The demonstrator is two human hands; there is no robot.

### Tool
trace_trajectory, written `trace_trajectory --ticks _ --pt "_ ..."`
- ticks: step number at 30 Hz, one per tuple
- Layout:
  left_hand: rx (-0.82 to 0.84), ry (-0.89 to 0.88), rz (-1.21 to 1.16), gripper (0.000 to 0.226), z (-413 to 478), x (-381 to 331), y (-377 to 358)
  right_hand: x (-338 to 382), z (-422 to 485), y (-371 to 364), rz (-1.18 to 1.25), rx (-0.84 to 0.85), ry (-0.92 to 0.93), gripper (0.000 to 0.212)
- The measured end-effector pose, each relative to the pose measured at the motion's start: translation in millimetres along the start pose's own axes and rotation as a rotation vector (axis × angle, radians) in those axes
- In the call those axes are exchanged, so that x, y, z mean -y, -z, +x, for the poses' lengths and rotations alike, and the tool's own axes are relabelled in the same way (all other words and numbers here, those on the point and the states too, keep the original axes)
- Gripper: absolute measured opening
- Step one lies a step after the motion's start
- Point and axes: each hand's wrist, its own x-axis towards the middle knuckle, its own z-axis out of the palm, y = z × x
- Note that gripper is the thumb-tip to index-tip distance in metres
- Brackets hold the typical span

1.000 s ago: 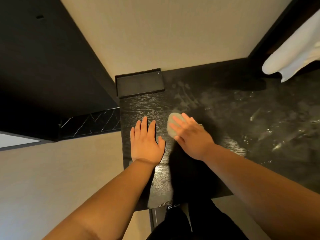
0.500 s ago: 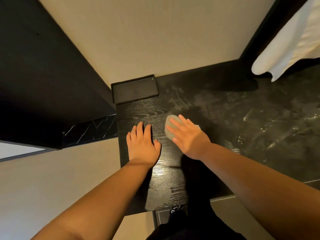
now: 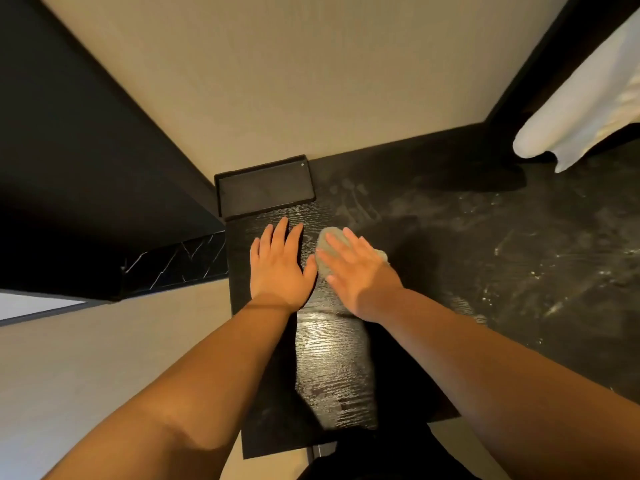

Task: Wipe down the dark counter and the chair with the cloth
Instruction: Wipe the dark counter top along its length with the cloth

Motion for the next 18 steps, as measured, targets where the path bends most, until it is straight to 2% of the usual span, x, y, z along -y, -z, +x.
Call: trace_trajectory --ticks 2,4,6,8,10,13,15,16,18 --pt "-0.01 -0.003 -0.002 0.071 -0.4 1.1 -1.2 -19.7 2.0 6.6 -0.04 -0.042 -0.037 0.054" --pt "0.007 -0.002 0.007 0.071 1.3 0.0 -1.0 -46.8 1.9 21.4 -0.069 -0.051 -0.258 0.057" --pt "0.02 0.004 0.017 0.072 3.0 -0.1 -1.2 -64.4 3.5 34.1 0.007 -0.094 -0.519 0.057" --pt "0.038 0.005 0.027 0.072 3.9 0.7 -2.2 -59.2 15.2 39.4 0.053 -0.131 -0.656 0.057" --pt "0.041 0.002 0.046 0.073 4.1 1.9 -3.2 -40.0 33.3 35.0 0.011 -0.074 -0.573 0.057" --pt "0.027 -0.012 0.042 0.073 5.0 2.8 -4.5 -13.3 44.5 21.3 -0.074 -0.002 -0.162 0.055" --pt "0.025 -0.011 0.038 0.073 5.4 3.5 -5.1 -9.3 41.0 20.2 -0.047 0.026 -0.007 0.055" --pt "0.027 -0.011 0.037 0.073 5.3 3.4 -4.8 -13.7 40.3 20.9 -0.064 0.039 0.017 0.055" --pt "0.031 -0.013 0.038 0.073 5.7 3.1 -3.1 -29.8 40.9 22.5 -0.059 0.043 -0.089 0.054"
